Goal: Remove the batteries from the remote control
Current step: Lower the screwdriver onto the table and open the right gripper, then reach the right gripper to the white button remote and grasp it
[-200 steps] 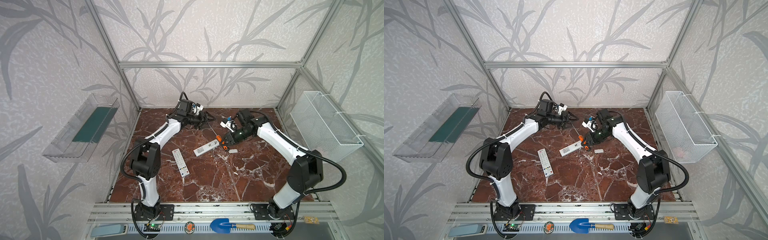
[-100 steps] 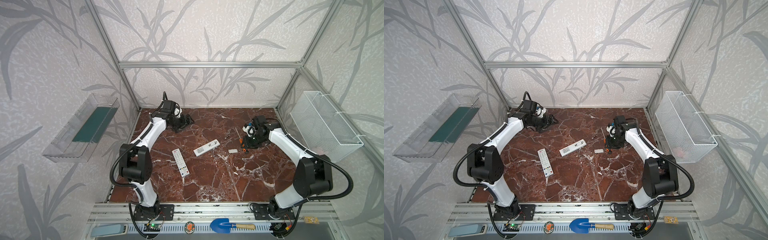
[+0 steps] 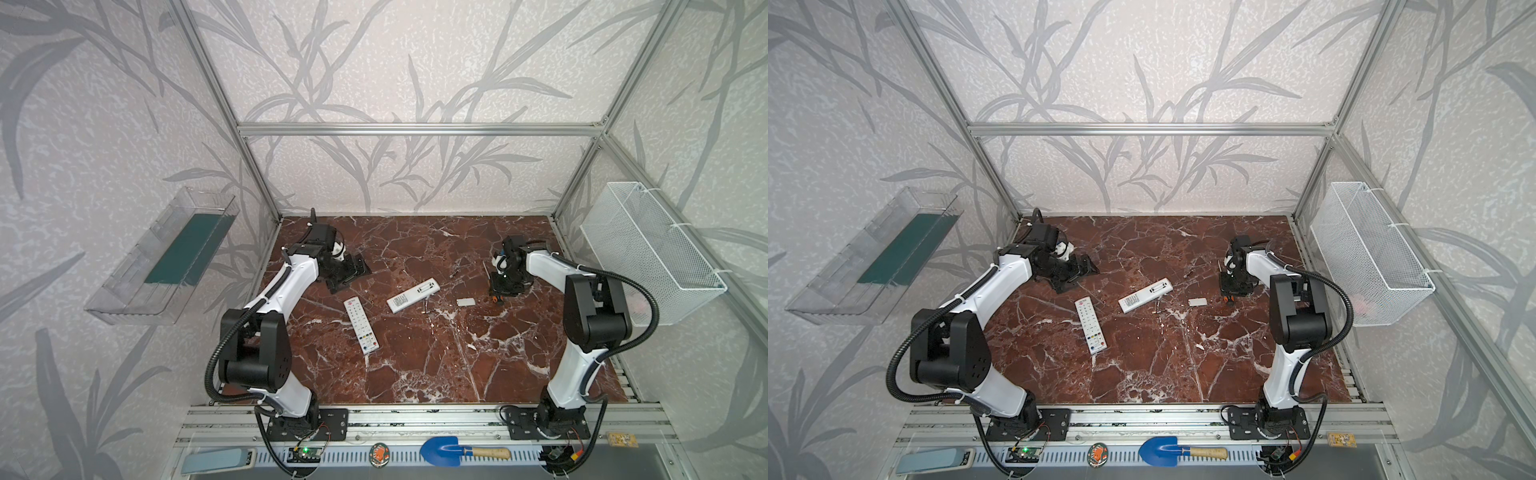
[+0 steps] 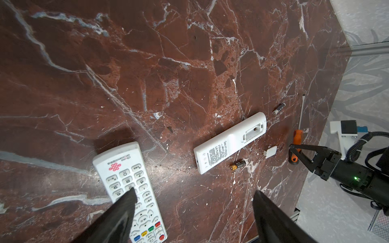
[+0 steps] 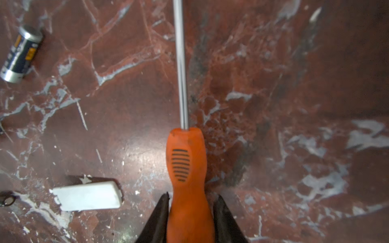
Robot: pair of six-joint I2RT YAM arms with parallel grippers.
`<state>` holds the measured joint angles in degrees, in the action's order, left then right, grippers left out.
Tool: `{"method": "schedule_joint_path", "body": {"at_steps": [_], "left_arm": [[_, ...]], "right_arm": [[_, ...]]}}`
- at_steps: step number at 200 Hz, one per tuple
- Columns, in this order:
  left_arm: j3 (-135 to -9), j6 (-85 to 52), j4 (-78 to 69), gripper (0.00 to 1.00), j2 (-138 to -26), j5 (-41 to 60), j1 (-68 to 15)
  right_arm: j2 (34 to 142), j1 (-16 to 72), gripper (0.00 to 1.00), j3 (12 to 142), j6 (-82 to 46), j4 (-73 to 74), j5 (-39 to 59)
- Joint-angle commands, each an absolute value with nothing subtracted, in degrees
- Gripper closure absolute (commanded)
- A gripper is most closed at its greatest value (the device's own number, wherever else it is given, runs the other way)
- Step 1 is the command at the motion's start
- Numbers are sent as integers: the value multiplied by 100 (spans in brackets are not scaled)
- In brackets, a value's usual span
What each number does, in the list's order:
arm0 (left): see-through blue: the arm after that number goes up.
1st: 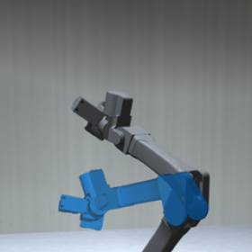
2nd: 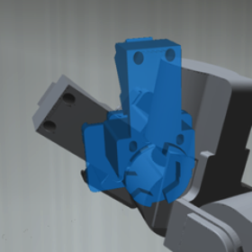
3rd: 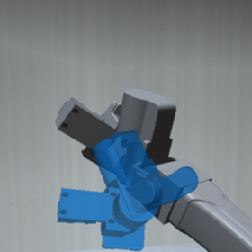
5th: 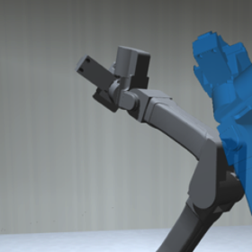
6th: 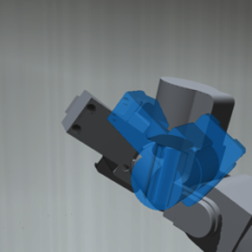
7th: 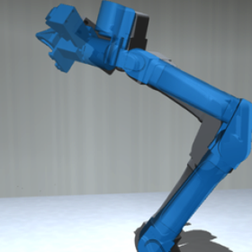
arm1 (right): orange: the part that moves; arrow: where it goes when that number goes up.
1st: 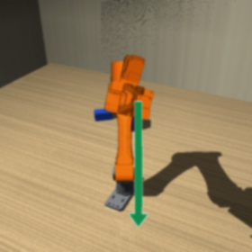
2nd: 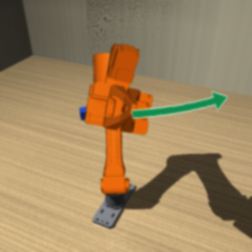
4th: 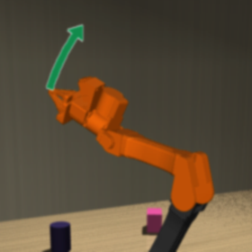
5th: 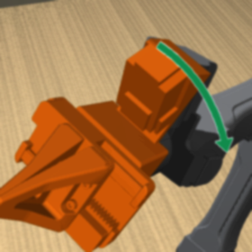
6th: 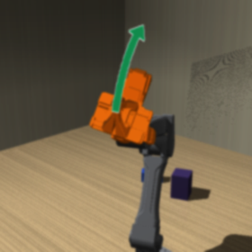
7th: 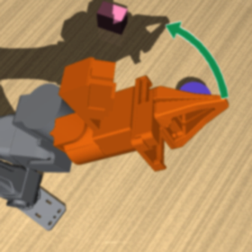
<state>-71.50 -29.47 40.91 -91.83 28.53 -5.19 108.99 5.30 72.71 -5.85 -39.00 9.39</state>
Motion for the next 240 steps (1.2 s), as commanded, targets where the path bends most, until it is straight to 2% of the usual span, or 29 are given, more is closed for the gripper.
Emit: {"method": "schedule_joint_path", "body": {"at_steps": [1,18,87,102,111,113,141,160,179,196,206,219,240], "left_arm": [[-7082,-2856,4148,12,-8991,2843,-465],[-7090,-2861,4120,12,-8991,2865,-437],[-7025,-3091,3885,12,-9036,2978,-407],[-7014,-3130,3829,12,-9035,2988,-407],[-7020,-3151,3803,12,-9052,2984,-408],[-7022,-3154,3798,12,-9048,2987,-405],[-7081,-3221,3720,12,-9112,3008,-410],[-7121,-3242,3689,12,-9149,2986,-409],[-7111,-3258,3611,12,-9156,2969,-400],[-7088,-3299,3552,12,-9149,2986,-388],[-7076,-3329,3515,12,-9141,2996,-383],[-7037,-3348,3498,12,-9108,2958,-361],[-6943,-3374,3507,12,-9031,2844,-309]], "right_arm": [[11036,536,99,7511,-500,-3843,901],[11091,536,92,7523,-501,-3844,879],[10972,536,50,7635,-416,-3943,999],[10803,537,30,7670,-377,-3939,1061],[10686,536,2,7697,-393,-3951,1048],[10652,536,0,7705,-397,-3954,1051],[9938,553,1,7664,-549,-3789,973],[8928,571,1,7128,-787,-2881,1026],[8084,543,1,6190,-2396,-1620,536],[7934,385,1,5878,-2403,-706,2134],[8092,492,1,6134,-2328,-921,2800],[8341,852,1,6619,-2074,-1713,3012],[8598,1778,1,7144,-1410,-2733,2526]]}}
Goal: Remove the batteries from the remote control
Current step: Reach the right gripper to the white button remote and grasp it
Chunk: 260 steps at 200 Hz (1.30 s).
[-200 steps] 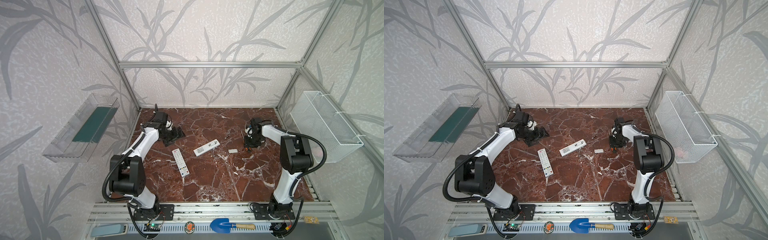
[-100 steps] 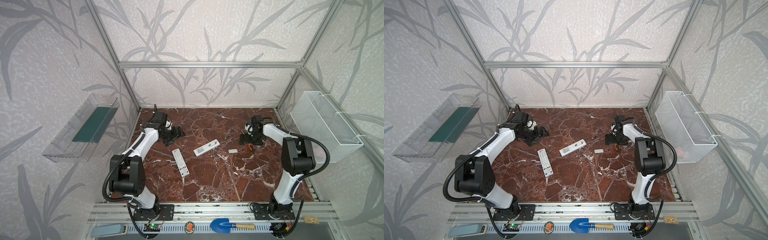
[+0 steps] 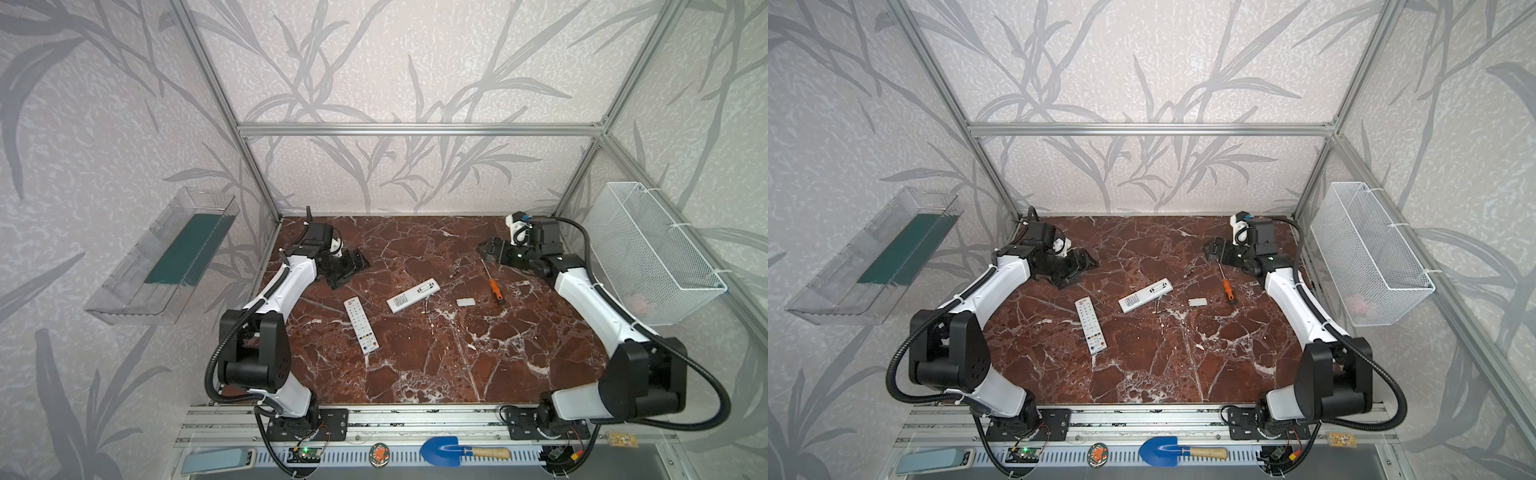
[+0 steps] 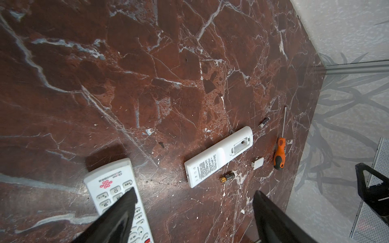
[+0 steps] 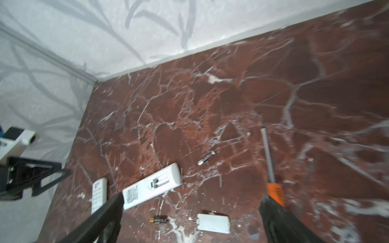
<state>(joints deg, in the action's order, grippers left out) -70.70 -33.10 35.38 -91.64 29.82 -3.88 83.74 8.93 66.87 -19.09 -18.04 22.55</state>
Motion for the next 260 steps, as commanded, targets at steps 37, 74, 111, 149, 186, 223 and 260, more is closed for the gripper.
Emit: {"method": "schedule_joint_path", "body": {"at_steps": [37,74,111,149,186,223,260], "left_arm": [[-6646,-3438,3430,12,-8738,2634,-137],[-6319,-3674,3516,12,-8331,1711,13],[-5823,-4102,3542,12,-7626,429,125],[-5578,-4227,3710,12,-7348,134,252],[-5376,-4271,3792,11,-7140,118,323],[-5287,-4256,3919,11,-7023,64,366],[-5316,-4195,3896,11,-7060,154,378]], "right_arm": [[9306,3422,1,7620,-1221,-3251,1816],[10403,4551,1,8365,-1500,-3570,1247],[11351,5244,1,9303,-1480,-4045,844],[12215,5675,1,10130,-1172,-4465,720],[12720,5827,1,10608,-1104,-4630,775],[12913,6070,1,10655,-1117,-4490,1103],[13053,6248,1,10768,-1058,-4430,1366]]}}
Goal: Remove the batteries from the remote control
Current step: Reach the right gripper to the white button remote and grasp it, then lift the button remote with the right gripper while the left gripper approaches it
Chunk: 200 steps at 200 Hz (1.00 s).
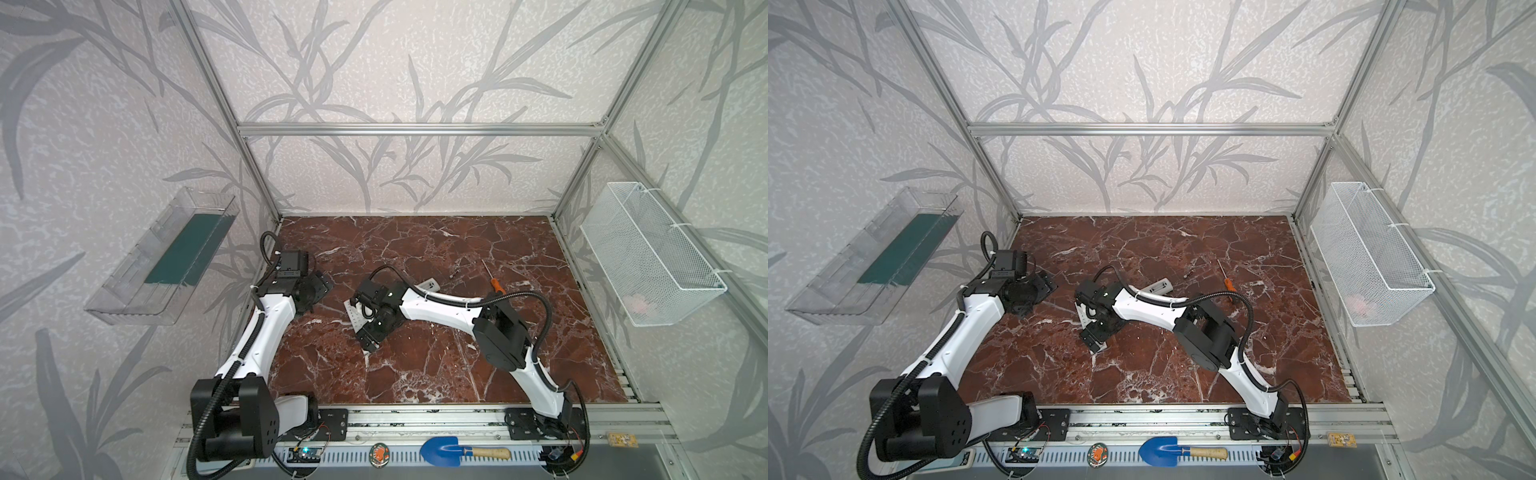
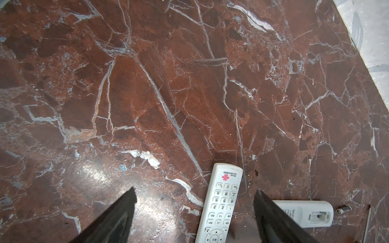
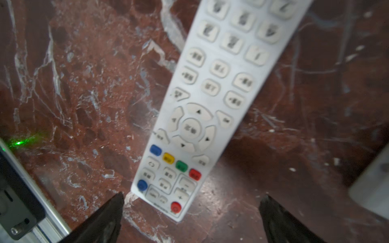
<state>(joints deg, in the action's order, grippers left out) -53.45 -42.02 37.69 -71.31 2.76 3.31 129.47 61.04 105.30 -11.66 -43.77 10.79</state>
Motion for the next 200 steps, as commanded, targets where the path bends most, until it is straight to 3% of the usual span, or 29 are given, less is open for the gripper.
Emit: {"method": "schedule_joint_path", "body": {"at_steps": [1,45,97,109,146,200], "left_arm": [[-5321,-4194,3895,11,-7063,161,378],[-5423,-4116,3925,11,-7161,275,378],[-5646,-3873,4262,11,-7260,353,377],[-5653,-3838,4296,11,-7246,349,386],[-5553,-3836,4310,10,-7141,312,393],[-5450,-3801,4141,7,-7036,477,404]], "right_arm": [[13057,6253,1,10767,-1056,-4430,1373],[13306,6343,1,10960,-1073,-4482,1266],[13746,6381,0,11275,-905,-4711,350],[13812,6381,4,11332,-947,-4735,278],[13784,6370,32,11358,-895,-4814,172],[13067,6367,65,10832,-702,-4524,-79]]}}
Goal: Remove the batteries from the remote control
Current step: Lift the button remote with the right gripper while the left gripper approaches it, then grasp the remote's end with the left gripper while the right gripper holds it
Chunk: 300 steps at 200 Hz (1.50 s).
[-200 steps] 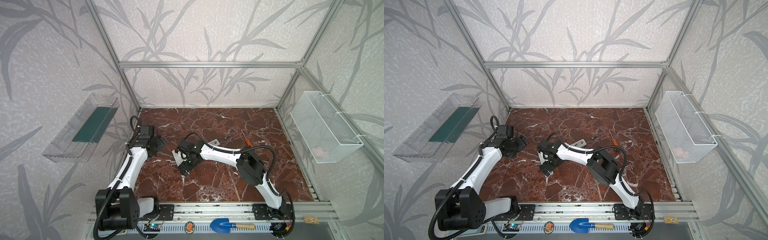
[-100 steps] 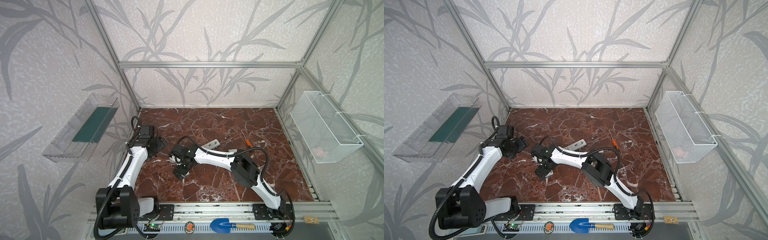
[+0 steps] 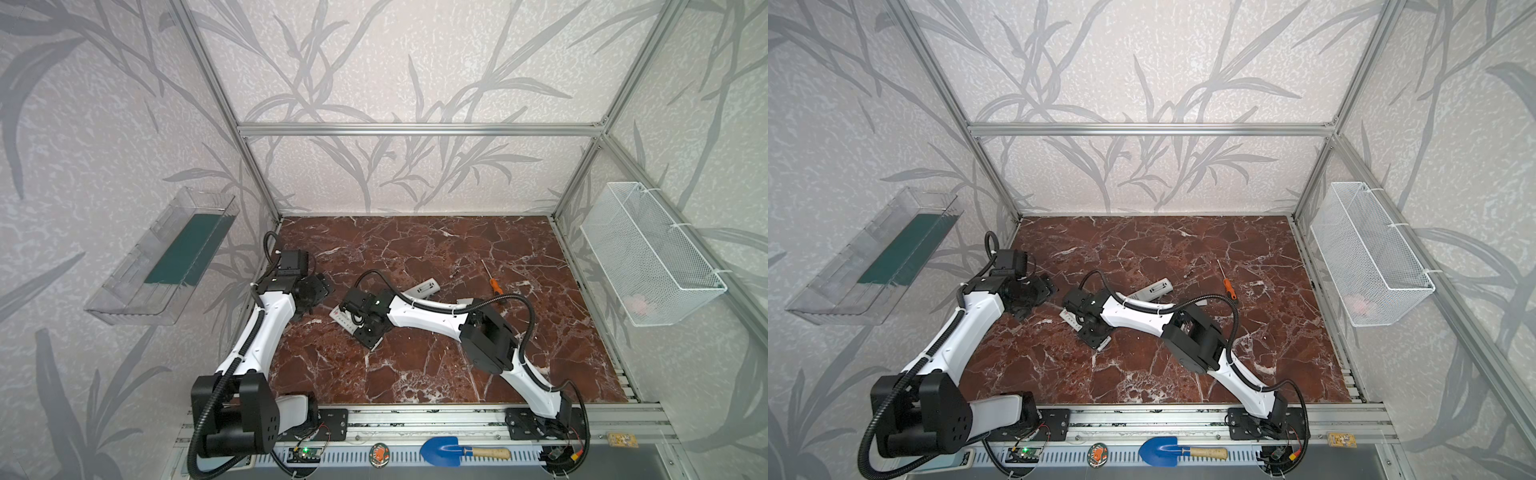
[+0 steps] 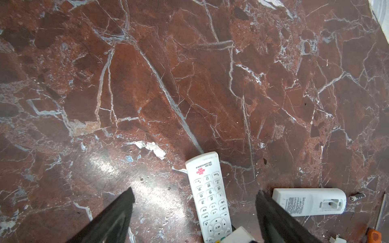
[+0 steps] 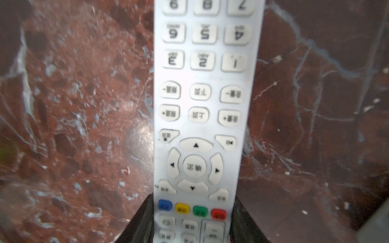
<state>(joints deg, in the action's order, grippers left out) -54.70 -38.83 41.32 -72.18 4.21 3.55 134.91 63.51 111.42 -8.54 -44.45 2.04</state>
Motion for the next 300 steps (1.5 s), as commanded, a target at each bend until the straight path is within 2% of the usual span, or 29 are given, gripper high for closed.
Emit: {"method": "schedule_joint_path", "body": {"at_steps": [1,28,56,91,127,155,186,222,250,300], "left_arm": [[-5450,-3794,4132,7,-7038,493,404],[-5501,-3538,3884,1,-7018,922,404],[-5548,-3459,3596,1,-7065,1443,403],[-5589,-3535,2864,1,-7284,2902,398],[-5740,-3660,2185,1,-7901,4561,291],[-6034,-3735,1742,1,-8385,5526,-152],[-6732,-2990,2482,4,-8939,5875,-860],[-6961,-3203,2034,7,-9118,6212,-1210],[-7140,-3016,2266,14,-9236,6379,-1317],[-7002,-2869,2300,39,-9272,6770,-1345]], "right_arm": [[13055,6370,65,10821,-698,-4516,-88],[12488,6363,72,10395,-546,-4323,-527],[11743,6329,76,9738,-360,-4102,-1055],[10595,6216,79,8480,68,-3598,-1754],[9226,5488,81,7240,86,-3184,-1449],[8482,5159,82,6779,359,-3078,-1113],[8084,5071,87,6651,578,-3120,-892],[7993,5067,88,6676,587,-3107,-659],[7990,5067,88,6727,574,-3073,-632],[8075,5071,89,6773,605,-3043,-563]]}}
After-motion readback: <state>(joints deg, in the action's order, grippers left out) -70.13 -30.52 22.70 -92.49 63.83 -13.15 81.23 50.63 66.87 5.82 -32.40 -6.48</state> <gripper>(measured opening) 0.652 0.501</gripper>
